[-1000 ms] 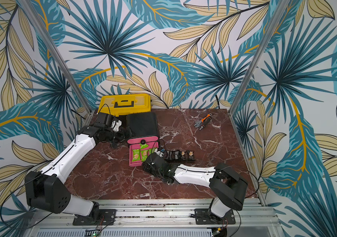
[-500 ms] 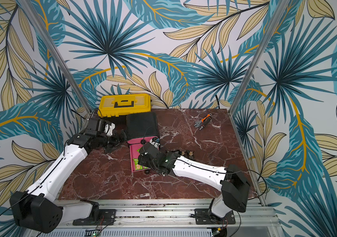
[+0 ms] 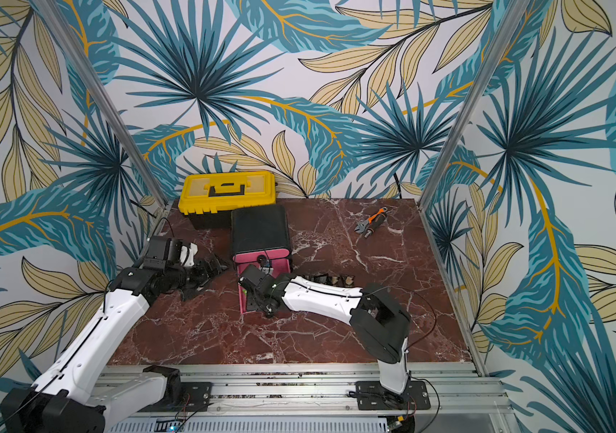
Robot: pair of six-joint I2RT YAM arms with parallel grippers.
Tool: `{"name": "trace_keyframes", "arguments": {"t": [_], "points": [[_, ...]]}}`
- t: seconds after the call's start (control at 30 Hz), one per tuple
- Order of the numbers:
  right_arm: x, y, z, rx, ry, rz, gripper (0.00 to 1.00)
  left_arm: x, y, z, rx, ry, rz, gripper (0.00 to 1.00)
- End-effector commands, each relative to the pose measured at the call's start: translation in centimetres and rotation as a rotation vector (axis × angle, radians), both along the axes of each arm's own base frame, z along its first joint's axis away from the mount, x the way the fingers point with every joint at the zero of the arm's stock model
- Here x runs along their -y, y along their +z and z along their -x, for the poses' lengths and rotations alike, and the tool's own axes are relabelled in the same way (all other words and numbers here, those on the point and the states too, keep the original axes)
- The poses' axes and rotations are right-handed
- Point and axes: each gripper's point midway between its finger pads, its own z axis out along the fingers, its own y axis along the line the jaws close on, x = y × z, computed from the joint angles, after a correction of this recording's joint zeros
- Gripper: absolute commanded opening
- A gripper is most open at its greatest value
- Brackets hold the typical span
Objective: Take the cookies out of the drawer
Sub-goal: Open the drawer in the storage box, then pick up the cookie from the drawer.
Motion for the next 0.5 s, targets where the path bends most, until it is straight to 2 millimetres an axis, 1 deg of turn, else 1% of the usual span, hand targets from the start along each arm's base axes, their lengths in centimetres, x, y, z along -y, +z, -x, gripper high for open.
{"name": "trace_keyframes", "arguments": {"t": [0.0, 0.2, 0.3, 0.47], "points": [[-0.4, -0.3, 0.3, -0.008, 0.053, 0.040, 0.58, -1.0, -0.5, 0.4, 0.000, 0.049, -0.008, 1.00], [-0.6, -1.2, -0.2, -0.017, 0.055, 0.081, 0.57, -2.1, -0.2, 0.6, 0.026, 0.090, -0.038, 1.00], [-0.4, -1.7, -0.2, -0.021, 0.048, 0.102, 0.56, -2.0, -0.2, 0.6, 0.023, 0.089, -0.031, 1.00], [-0.5, -1.9, -0.8, 0.003, 0.052, 0.122, 0.54, -1.7, -0.1, 0.7, 0.014, 0.067, -0.026, 1.00]]}}
